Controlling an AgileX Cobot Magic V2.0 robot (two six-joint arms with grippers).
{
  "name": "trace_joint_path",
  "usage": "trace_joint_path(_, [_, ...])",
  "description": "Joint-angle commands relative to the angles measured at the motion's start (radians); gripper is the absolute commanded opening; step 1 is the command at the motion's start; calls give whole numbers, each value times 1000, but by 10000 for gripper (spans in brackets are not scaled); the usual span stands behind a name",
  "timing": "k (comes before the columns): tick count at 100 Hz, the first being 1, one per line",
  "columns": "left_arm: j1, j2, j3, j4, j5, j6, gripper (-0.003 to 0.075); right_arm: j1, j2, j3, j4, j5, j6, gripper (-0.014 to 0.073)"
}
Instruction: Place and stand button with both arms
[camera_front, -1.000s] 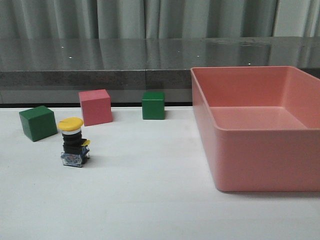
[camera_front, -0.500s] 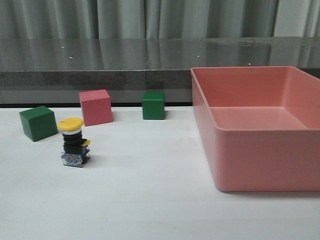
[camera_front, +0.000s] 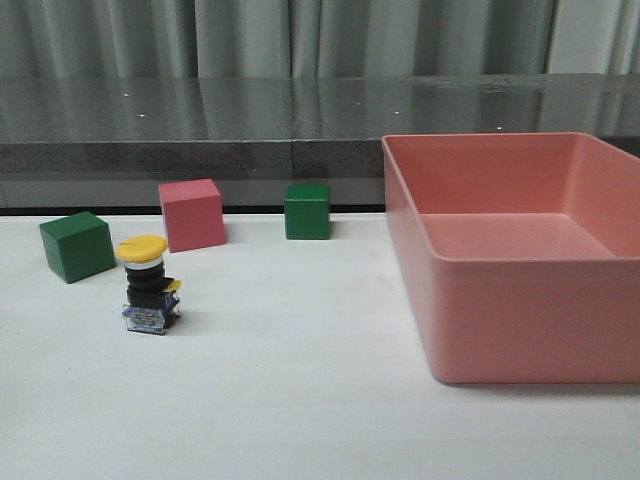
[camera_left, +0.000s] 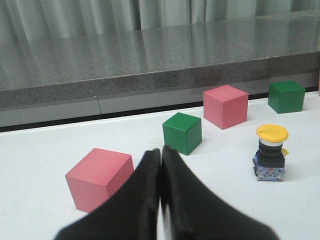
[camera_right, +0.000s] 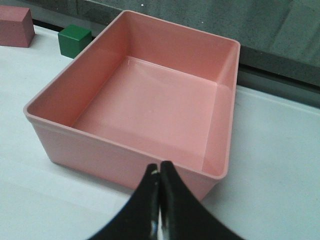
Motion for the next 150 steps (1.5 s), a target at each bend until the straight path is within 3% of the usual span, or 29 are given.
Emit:
trace_joint_path(1, [2,-33,47,15,-73,-25,-19,-3,9,-26,12,-66,-2,-76])
trace_joint_path(92, [2,-33,47,12,-73,-25,-20,-3,-10,-12,11,-67,-2,-76])
trace_joint_path(102, [2,-33,47,12,-73,-25,-20,-3,-55,33,-14,-149,5,-76])
trace_joint_path(112, [2,-33,47,12,-73,-25,-20,-3,-139,121,-37,-297,108,-76])
trace_joint_path(133, [2,-33,47,12,-73,-25,-20,-3,-288,326,-224,-523,427,-76])
trace_joint_path(143, [2,-33,47,12,-73,-25,-20,-2,-285,396,-223,-593,465,-76])
trace_joint_path(150, [2,-31,47,12,-73,-25,-20,-2,-285,398,-221,-561,466,-76])
